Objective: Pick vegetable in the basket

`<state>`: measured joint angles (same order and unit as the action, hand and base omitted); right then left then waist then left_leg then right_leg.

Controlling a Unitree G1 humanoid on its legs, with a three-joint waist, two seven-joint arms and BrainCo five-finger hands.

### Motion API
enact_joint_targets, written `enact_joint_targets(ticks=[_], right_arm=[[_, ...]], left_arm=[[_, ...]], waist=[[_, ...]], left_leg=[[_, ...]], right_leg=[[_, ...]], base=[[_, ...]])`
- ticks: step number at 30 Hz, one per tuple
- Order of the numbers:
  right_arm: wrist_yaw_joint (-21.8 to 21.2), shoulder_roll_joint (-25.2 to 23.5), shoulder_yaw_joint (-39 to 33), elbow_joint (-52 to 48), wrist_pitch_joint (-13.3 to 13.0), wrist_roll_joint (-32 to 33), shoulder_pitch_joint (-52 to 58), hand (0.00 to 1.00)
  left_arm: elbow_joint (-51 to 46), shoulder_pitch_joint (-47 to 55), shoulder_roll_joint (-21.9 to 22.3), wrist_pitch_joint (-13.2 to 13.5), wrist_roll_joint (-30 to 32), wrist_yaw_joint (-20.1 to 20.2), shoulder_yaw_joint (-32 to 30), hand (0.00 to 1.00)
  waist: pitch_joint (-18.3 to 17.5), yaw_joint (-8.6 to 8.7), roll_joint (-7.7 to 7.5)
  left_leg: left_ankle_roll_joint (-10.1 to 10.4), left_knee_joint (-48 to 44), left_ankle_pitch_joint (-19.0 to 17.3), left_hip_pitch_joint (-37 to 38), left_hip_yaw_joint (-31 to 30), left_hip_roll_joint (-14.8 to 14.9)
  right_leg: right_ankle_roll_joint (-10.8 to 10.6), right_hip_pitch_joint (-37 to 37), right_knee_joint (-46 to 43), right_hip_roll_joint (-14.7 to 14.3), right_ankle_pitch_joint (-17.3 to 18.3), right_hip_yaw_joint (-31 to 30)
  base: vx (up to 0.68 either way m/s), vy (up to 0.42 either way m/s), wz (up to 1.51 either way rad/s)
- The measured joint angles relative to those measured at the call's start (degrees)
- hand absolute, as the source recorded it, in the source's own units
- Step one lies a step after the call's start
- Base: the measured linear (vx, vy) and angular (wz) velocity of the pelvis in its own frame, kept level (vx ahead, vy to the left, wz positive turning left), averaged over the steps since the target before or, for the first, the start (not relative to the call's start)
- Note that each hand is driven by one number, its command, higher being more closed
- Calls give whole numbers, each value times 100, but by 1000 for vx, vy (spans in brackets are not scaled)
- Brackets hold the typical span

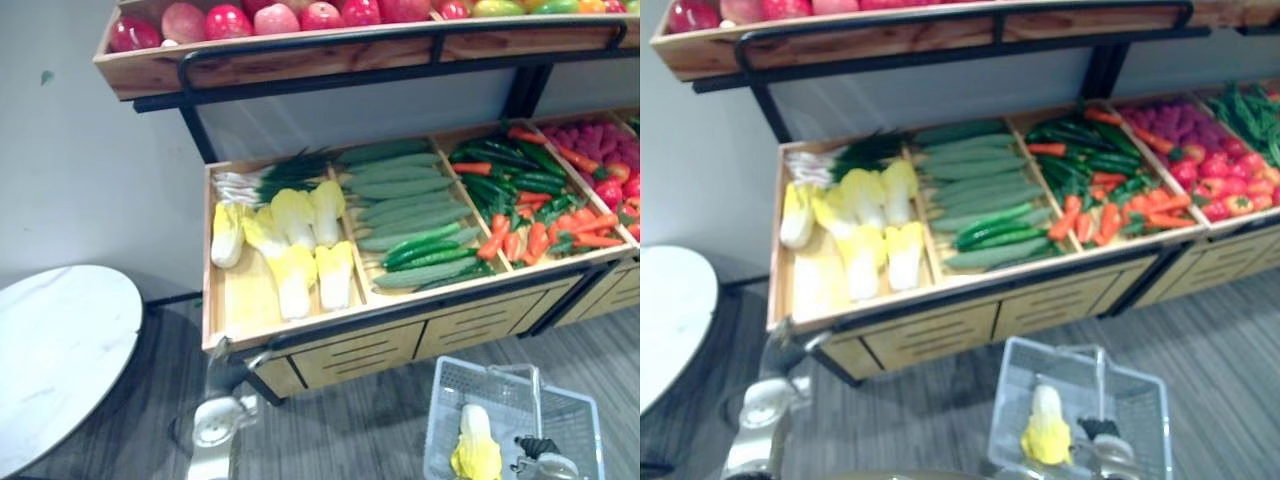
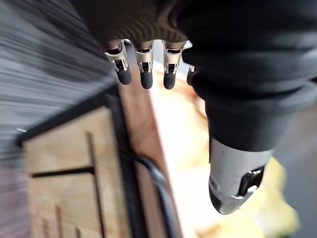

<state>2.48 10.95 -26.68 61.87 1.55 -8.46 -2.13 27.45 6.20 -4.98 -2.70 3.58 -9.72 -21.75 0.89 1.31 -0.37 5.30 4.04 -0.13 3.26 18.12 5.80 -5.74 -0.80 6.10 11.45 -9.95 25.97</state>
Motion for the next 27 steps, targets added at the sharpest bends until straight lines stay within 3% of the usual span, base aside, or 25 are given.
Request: enact_joint_targets(ticks=[5, 10, 17, 27], right_arm=[[206, -347, -245, 205, -100, 0, 16, 100], [314, -412, -450, 261, -145, 0, 79, 100], [359, -407, -441, 393, -305, 2, 100, 100], [371, -421, -117, 425, -354, 58, 105, 100]], left_arm=[[2253, 9, -24, -162, -14, -960, -1650, 0], [3162, 117, -3, -181, 2, -1190, -2310, 0], [3464, 291, 285, -290, 392, -922, -2231, 0], [3632, 275, 409, -149, 342, -579, -1051, 0]], waist=[[-125, -10, -138], [-120, -34, -124], [-99, -36, -88], [-77, -35, -78]], left_leg=[[-39, 104, 21, 106, -31, -54], [-49, 135, 12, 202, -167, -76], [8, 138, -43, 204, -178, -49], [-7, 139, -37, 248, -236, -36]], right_leg=[[-21, 72, 2, 36, 34, 43], [-40, 237, 2, 61, 116, 183], [-47, 285, 2, 39, 206, 204], [-89, 324, 0, 22, 241, 255]], base=[[29, 3, 4], [37, -4, 15], [1, -2, 0], [24, -14, 2]])
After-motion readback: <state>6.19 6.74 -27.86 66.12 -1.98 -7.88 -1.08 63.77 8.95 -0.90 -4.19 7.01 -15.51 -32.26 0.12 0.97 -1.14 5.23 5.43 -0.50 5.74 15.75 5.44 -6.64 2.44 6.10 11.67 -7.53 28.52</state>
